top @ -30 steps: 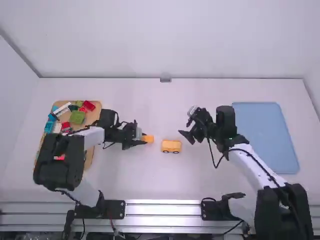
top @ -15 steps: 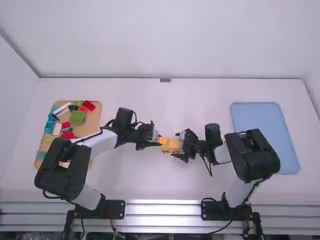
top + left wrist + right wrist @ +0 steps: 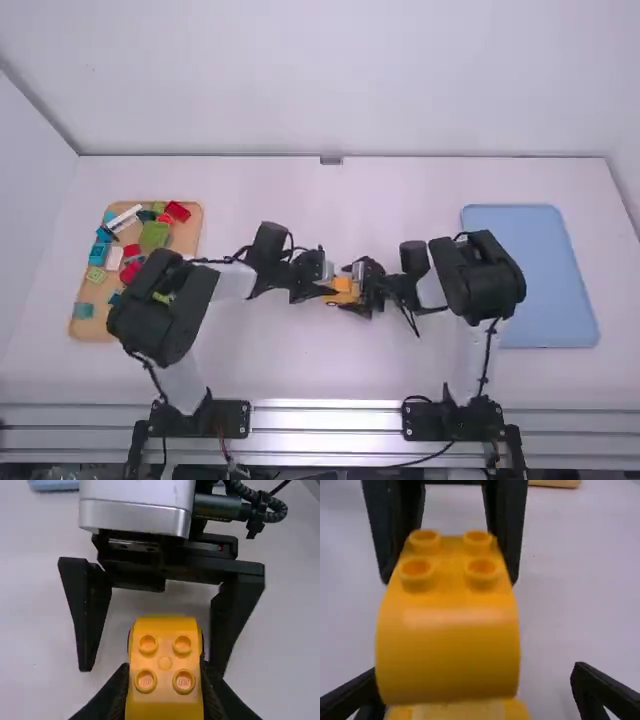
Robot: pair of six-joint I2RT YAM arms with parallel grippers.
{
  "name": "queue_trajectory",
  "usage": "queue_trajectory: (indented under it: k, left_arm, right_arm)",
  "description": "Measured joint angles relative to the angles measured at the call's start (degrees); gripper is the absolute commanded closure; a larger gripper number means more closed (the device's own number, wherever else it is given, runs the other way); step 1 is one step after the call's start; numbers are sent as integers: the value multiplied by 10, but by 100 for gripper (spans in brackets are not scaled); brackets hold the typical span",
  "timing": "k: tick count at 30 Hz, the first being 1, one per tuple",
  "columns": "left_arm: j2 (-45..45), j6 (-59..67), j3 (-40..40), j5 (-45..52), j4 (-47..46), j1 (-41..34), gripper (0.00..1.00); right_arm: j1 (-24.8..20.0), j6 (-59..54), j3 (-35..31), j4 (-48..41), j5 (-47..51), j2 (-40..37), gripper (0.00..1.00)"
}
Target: Assemble lego blocks to make yellow taxi
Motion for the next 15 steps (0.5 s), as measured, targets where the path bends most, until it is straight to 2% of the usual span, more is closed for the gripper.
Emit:
queue_trajectory:
  k: [1,3,5,7,8,9,11,15]
  left_arm:
    - [0,0,0,0,0,0,98]
    - [9,-9,0,7,5,-2,98]
    - [10,-11,0,9,9,-2,98]
    - [9,-17,0,10,16,-2,98]
    - [9,-17,0,10,16,-2,98]
    - [10,-22,0,7,18,-2,98]
    - [9,-26,0,5,18,-2,98]
    - [9,-26,0,3,17,-2,98]
  right_arm:
    - [0,0,0,0,0,0,16]
    - [0,-11,10,0,-9,17,27]
    - [0,-12,13,0,-18,25,32]
    - [0,-18,13,0,-24,27,46]
    - [0,-18,13,0,-24,27,46]
    - [0,-23,13,-1,-26,28,52]
    - [0,-32,13,-1,-26,28,58]
    - [0,-36,12,0,-30,28,59]
